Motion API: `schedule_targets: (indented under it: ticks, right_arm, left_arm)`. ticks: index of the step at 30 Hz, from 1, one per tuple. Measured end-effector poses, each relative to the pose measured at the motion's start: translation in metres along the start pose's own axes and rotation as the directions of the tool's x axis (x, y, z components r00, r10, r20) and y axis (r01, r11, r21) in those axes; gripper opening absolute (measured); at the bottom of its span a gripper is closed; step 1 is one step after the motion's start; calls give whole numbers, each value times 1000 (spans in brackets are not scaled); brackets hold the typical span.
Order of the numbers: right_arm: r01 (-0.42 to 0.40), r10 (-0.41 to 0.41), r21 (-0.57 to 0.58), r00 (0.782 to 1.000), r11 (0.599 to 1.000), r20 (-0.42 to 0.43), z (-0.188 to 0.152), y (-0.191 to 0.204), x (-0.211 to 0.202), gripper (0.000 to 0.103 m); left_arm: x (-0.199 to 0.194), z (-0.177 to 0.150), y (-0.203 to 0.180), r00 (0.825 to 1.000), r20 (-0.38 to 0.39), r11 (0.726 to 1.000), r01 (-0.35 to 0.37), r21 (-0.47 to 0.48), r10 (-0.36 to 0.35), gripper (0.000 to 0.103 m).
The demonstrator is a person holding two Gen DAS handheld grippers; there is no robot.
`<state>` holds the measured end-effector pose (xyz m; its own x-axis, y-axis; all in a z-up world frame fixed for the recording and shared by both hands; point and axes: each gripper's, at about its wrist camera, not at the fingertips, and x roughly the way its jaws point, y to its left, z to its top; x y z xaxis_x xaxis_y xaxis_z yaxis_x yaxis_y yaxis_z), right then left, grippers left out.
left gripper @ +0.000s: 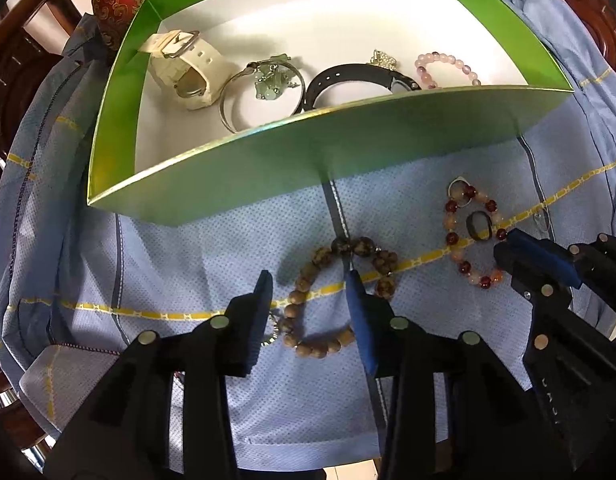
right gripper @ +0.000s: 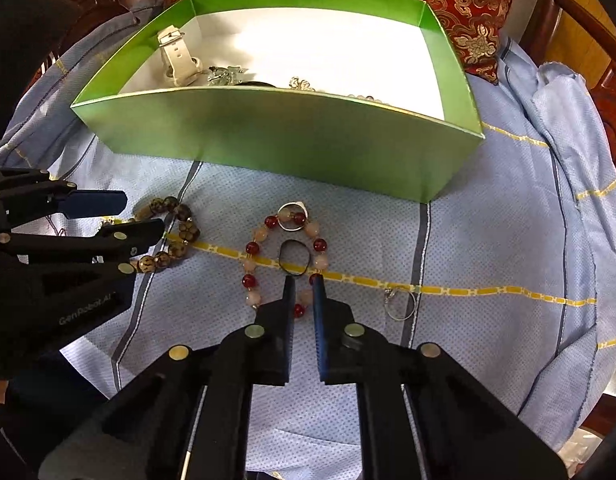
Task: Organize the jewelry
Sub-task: 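Close the left tool on the wooden bead bracelet while the right tool closes on the red bead bracelet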
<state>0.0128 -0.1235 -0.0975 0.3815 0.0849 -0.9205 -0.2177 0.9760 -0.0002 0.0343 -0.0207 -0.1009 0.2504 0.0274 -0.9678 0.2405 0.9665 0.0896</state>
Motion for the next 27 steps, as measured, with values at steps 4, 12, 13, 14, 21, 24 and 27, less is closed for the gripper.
schedule_targets:
  ticks: [4,12,13,14,21,24,27]
  right_arm:
    - [-3,3,4,1000,1000,2,0,-1,0,10]
    - [-1,1,4,1000,1000,1,-1,0,1,10]
    - [-1,1,5,1000,1000,1,-1,0,0,10]
    - [-1,1,5,1000,1000,2,-1,0,0,10]
    - [-1,1,10,1000,1000,6,-2,-2,0,10]
    - [4,-4,4,1000,1000,5,-2,0,1,10]
    - [6,-6,4,1000,1000,6,-2,0,1,10]
  left_arm:
    - [3,1,0,1000,-9,1000,-4,2,4,41]
    - [7,5,4,999,-7,999,36,-14,-36,22]
    - [5,6,4,999,-7,999,35,-9,-35,19]
    - [6,5,4,999,-5,999,33,-6,-33,17]
    - [6,4,11,999,5,999,45,-20,-45,9]
    - [4,5,15,999,6,999,42,-28,-42,9]
    - [4,6,19,999,1,999,34,-32,-34,9]
